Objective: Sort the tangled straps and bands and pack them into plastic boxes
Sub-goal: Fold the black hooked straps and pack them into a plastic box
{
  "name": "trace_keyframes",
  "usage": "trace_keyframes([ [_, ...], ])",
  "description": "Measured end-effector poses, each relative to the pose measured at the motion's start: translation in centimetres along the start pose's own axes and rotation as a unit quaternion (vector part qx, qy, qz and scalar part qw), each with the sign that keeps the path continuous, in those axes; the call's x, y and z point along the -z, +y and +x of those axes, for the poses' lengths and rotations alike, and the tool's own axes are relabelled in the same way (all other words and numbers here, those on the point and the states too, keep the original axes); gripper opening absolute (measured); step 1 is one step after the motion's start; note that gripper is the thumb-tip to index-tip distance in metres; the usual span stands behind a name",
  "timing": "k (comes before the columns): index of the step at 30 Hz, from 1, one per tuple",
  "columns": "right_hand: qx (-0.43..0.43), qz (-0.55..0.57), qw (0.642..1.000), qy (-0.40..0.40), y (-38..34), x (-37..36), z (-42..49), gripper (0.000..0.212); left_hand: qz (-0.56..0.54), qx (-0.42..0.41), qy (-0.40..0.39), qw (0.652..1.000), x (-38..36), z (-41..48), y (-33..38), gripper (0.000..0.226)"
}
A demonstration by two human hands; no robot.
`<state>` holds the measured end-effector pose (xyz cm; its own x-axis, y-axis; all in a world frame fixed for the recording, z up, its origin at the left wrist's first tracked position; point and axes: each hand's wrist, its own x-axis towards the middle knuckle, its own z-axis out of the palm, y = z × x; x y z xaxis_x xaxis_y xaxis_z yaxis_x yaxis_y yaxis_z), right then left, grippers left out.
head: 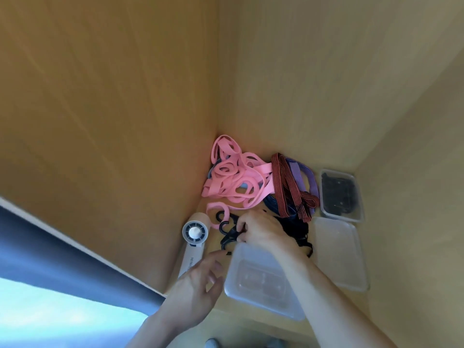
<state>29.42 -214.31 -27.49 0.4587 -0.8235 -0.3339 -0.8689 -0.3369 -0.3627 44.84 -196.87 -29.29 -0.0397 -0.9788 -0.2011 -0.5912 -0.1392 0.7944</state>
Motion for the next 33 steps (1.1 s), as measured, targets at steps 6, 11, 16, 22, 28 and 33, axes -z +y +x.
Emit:
trace_keyframes([
  [6, -0.035, -0.044, 0.995, -0.084, 0.6, 0.1, 0.6, 0.028, -0.031, 0.027, 0.021, 0.999, 0.2, -0.5, -0.6, 0.044],
  [11, -0.023, -0.024, 0.992, -0.122, 1.1, 0.1, 1.3, 0.013, -0.056, 0.041, 0.039, 0.997, 0.4, -0.4, -0.5, 0.043],
  [16, -0.008, 0.001, 0.989, -0.144, 2.0, 0.2, 1.3, 0.011, -0.074, 0.046, 0.046, 0.995, 0.9, -0.2, 0.0, 0.035],
  [22, 0.016, 0.205, 0.976, -0.077, 3.9, 2.5, 0.2, 0.010, -0.093, 0.050, 0.056, 0.993, 1.4, 0.7, 0.5, 0.036],
  [28, 0.021, 0.417, 0.909, 0.003, 4.5, 6.3, -1.3, 0.007, -0.107, 0.041, 0.049, 0.992, 1.7, 2.8, 1.4, 0.036],
  [33, 0.045, 0.496, 0.865, 0.050, 4.1, 9.0, -2.8, 0.009, -0.123, 0.020, 0.046, 0.991, 1.5, 5.3, 3.1, 0.032],
])
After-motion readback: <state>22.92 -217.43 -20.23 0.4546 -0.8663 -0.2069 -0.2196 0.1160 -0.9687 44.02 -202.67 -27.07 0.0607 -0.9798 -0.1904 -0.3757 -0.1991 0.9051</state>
